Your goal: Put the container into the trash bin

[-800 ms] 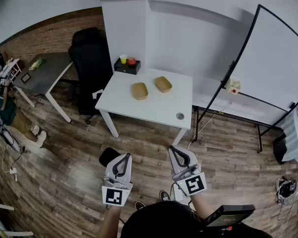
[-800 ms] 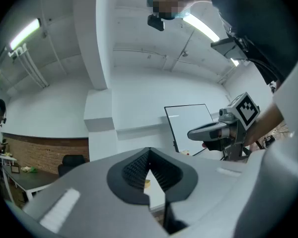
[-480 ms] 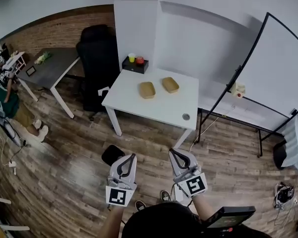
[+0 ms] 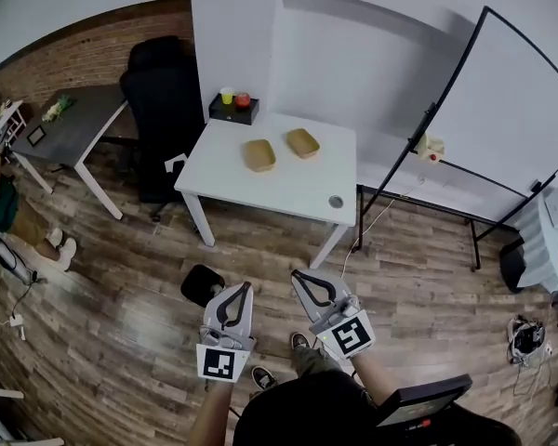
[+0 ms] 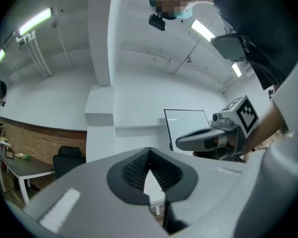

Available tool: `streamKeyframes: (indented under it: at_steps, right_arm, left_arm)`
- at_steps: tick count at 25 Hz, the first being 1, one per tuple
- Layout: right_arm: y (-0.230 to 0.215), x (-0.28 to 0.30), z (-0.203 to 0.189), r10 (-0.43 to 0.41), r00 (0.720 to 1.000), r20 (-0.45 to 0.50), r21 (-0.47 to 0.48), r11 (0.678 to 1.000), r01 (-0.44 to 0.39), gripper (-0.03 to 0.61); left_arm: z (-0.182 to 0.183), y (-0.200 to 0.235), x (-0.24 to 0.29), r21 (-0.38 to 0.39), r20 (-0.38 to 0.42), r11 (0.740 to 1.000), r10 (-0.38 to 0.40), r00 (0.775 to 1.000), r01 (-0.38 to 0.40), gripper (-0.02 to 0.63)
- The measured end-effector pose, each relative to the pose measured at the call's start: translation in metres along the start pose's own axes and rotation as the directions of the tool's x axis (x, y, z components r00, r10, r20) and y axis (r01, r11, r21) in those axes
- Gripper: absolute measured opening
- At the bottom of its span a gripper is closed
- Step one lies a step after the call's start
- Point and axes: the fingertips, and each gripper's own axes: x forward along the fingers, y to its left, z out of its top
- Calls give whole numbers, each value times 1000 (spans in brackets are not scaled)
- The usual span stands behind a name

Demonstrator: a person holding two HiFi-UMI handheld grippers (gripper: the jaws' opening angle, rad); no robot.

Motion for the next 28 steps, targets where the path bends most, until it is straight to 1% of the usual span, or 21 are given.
streamKeyframes:
  at_steps: [5, 9, 14, 17, 21, 24, 28]
  right_arm:
    - [-32, 10, -13, 3, 1000, 18, 23, 1000, -3, 20]
    - [-73, 25, -25, 14, 999, 38, 33, 999, -15, 25]
    - [-129, 36, -44, 21, 999, 41, 77, 997, -24, 29]
    - [-158, 42, -59, 40, 999, 32, 96, 994, -43, 29]
    - [-185, 50, -75, 69, 998, 15, 108, 992, -70, 31]
    - [-201, 62, -87, 85, 996, -5, 110, 990, -84, 29]
    - [-214, 84, -97, 100, 995, -28, 111, 989, -96, 31]
  left_arm:
    - [-9, -6, 39, 14, -14, 1000, -6, 1000, 7, -5]
    - [-12, -4, 80, 17, -16, 1000, 3, 1000, -3, -5]
    - [-21, -7, 127, 23, -52, 1000, 18, 998, -17, -5]
    - [-29, -12, 155, 16, -77, 1000, 26, 997, -25, -5]
    - [-38, -14, 179, 13, -93, 999, 53, 994, -52, -5]
    - [-45, -7, 194, -11, -93, 996, 85, 992, -86, -5]
    - [-55, 9, 211, -11, -106, 996, 90, 990, -92, -5]
